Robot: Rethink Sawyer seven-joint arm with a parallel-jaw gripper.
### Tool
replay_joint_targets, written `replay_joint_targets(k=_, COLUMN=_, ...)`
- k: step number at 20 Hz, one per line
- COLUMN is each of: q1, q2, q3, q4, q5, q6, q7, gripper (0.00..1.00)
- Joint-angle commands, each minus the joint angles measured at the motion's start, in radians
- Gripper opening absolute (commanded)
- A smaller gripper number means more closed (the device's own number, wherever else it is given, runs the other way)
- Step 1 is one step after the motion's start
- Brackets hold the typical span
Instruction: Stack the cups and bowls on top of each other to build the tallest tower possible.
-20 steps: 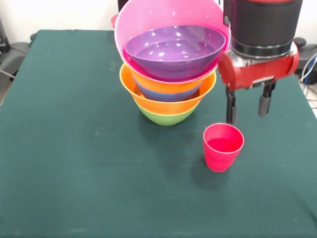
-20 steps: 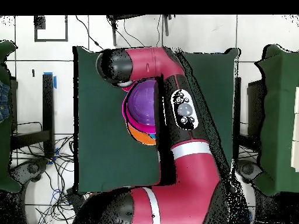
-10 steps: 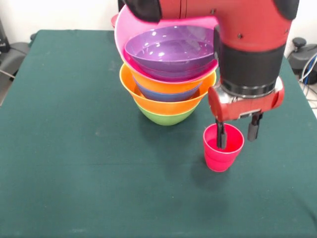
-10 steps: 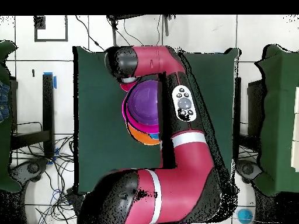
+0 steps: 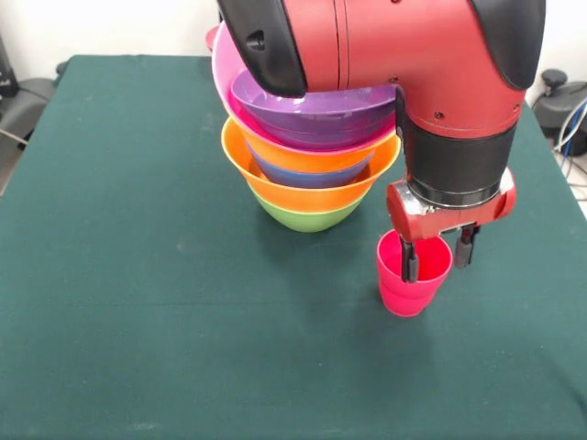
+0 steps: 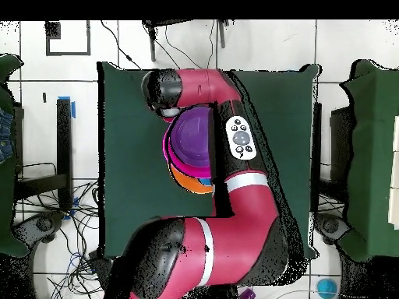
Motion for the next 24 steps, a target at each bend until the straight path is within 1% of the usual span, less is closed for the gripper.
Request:
replay_joint_targets(k=1, q1=0.017, q2=0.031, q3=0.026, q4=0.027, q5=-0.009, q6=0.158, q7=-0.113, gripper=1.0)
replay_joint_targets(k=3, q1=0.02, q2=0.029, q3=0.03, q4=0.024, q5=-0.004, q6=0.164, q7=-0.108, gripper=1.0)
replay_joint_targets(k=7, q1=0.016, q2=0.013, q3=0.033, q4=0.049, q5=0.001, q6=0.153, q7=-0.101, gripper=1.0)
replay_joint_targets(k=9, q1=0.014, q2=0.007, q3=0.033, q4=0.06, q5=-0.001, q6=0.132, q7=-0.091, gripper=1.0)
replay_joint_targets(k=10, q1=0.015, q2=0.003, q3=0.036, q4=0.057, q5=-0.008, q6=0.106, q7=-0.096, gripper=1.0)
replay_joint_targets(k=12, q1=0.015, q2=-0.002, q3=0.037, q4=0.059, q5=-0.001, q6=0.116, q7=-0.088, gripper=1.0)
replay_joint_targets(k=14, q1=0.015, q2=-0.001, q3=0.042, q4=0.049, q5=-0.01, q6=0.079, q7=-0.096, gripper=1.0)
replay_joint_targets(k=19, q1=0.017, q2=-0.018, q3=0.049, q4=0.038, q5=-0.02, q6=0.037, q7=-0.104, gripper=1.0)
replay_joint_targets(k=20, q1=0.021, q2=-0.016, q3=0.049, q4=0.029, q5=-0.015, q6=0.054, q7=-0.1, gripper=1.0)
replay_joint_targets(k=23, q1=0.022, q2=-0.023, q3=0.055, q4=0.029, q5=-0.011, q6=0.053, q7=-0.101, gripper=1.0)
replay_joint_targets(k=24, q1=0.02, q2=-0.031, q3=0.054, q4=0.046, q5=-0.004, q6=0.057, q7=-0.093, gripper=1.0)
